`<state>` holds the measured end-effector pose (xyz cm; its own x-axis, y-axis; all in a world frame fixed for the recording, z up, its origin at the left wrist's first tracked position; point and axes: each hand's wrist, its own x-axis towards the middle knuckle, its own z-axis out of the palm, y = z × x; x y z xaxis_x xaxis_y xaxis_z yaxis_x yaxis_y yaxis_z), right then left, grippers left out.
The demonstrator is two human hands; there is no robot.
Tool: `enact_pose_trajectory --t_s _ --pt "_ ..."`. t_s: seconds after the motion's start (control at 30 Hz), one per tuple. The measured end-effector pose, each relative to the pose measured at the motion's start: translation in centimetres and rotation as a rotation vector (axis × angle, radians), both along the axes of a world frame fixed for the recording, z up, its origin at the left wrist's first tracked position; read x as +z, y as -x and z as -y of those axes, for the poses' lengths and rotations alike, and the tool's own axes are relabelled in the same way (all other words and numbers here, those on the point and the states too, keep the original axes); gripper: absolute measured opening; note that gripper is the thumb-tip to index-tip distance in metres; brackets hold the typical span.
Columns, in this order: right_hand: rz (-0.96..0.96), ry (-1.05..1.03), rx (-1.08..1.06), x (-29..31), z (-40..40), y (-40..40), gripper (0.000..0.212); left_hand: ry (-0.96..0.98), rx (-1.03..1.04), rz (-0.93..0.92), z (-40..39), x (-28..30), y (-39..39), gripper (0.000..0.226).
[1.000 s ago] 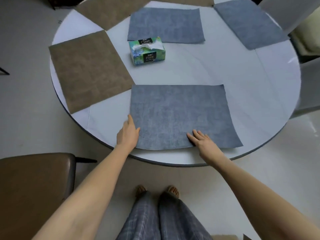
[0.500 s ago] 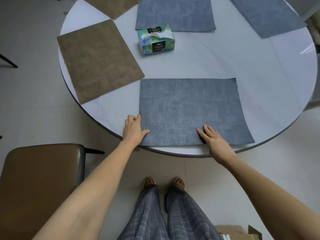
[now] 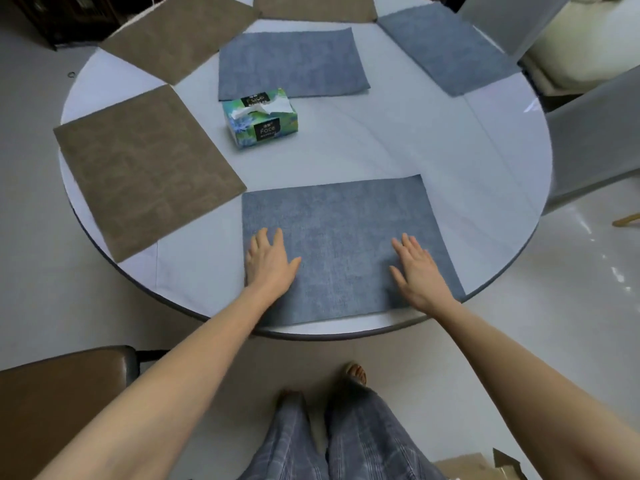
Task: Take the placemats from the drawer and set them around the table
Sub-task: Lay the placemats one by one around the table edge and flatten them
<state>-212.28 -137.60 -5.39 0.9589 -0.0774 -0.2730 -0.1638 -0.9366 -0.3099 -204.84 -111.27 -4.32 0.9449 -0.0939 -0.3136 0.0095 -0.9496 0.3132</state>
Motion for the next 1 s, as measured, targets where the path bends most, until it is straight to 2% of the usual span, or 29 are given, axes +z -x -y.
enact_pose_trajectory --t_s 0.17,0.4,0.53,0.6,0.7,0.9,0.93,1.0 --pt "0.025 0.046 -0.044 0.4 4.3 -6.7 0.06 0.088 -0.146 -0.089 8.1 0.4 -4.2 0.081" --pt "0.036 0.005 0.046 -4.0 7.6 -15.2 0.065 0.035 -0.272 -0.242 17.8 -2.8 -9.9 0.09" --pt "0.085 0.039 0.005 -7.2 8.6 -15.6 0.072 -0.094 -0.329 -0.362 20.3 -4.7 -11.2 0.138" --pt "0.108 0.019 -0.114 -7.7 8.3 -16.3 0.07 -0.155 -0.348 -0.389 20.4 -4.8 -11.1 0.15" --pt "0.116 0.01 -0.273 -7.6 8.6 -18.5 0.071 -0.184 -0.338 -0.42 20.7 -4.4 -11.2 0.154" --pt "0.049 -0.015 -0.299 -6.7 10.3 -20.2 0.065 -0.165 -0.341 -0.427 20.6 -3.7 -11.1 0.152" --pt "0.092 -0.037 -0.294 -6.2 10.2 -19.8 0.063 -0.163 -0.344 -0.425 20.5 -3.6 -11.1 0.152" --pt "0.164 -0.048 -0.081 -5.9 9.6 -17.7 0.062 -0.166 -0.35 -0.417 20.4 -3.7 -11.1 0.152"
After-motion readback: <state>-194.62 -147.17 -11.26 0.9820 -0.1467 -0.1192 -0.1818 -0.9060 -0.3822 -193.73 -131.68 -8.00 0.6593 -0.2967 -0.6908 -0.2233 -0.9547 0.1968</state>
